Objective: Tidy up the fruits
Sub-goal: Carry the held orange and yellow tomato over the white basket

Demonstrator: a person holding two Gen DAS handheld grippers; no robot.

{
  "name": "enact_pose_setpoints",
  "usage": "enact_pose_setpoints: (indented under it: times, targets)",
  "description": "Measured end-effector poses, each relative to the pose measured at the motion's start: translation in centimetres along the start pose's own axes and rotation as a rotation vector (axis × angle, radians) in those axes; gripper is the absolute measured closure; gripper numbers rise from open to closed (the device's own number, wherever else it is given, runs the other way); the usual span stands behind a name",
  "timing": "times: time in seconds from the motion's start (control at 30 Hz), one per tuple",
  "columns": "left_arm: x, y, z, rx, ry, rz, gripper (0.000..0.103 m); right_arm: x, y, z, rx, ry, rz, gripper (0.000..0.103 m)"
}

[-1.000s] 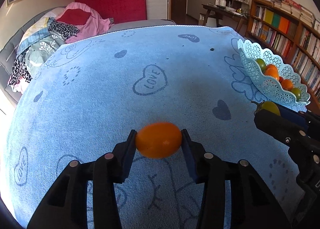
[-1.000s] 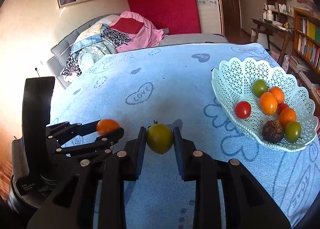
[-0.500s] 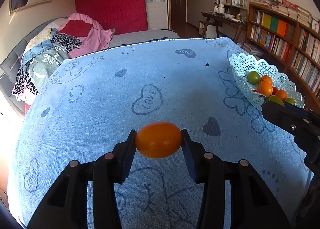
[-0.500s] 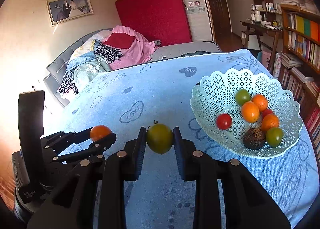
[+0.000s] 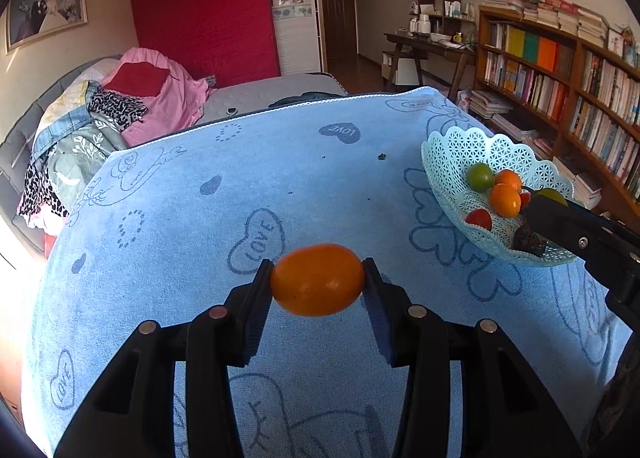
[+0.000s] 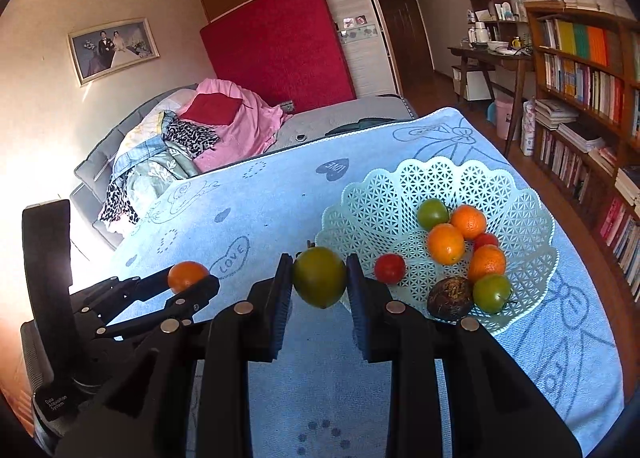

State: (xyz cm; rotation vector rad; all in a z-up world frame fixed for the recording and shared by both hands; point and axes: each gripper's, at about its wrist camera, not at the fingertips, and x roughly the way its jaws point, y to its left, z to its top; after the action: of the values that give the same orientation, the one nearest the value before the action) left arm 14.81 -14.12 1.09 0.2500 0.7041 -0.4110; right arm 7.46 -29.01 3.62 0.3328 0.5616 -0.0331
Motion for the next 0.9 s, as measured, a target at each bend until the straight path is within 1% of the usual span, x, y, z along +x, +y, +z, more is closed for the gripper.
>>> enact_pose_setpoints:
  times: [0.4,0.53,0.8,0.9]
  targets:
    - [0.3,-2.6,2.1,0.021,-0.037,-0.036,0.058,-1.2,-1.4,0.8,0.045,-0.044,-0.028,0.075]
    - [1.2,-4.0,2.5,0.028,-0.030,-0.053,0.058,-1.3,-2.7,1.0,0.068,-0.059,-0.071,0.075]
    - [2.0,-5.9,3.3,0.043,-0.039,-0.082,0.058,-0.2,-5.9,0.8,0.167,-0.053,-0.133,0.075]
    - [2.4,-6.2,3.2,0.047,-0.038,-0.078,0.058,0.2,-7.0,0.7,0.202,-0.042,-0.147,0.074]
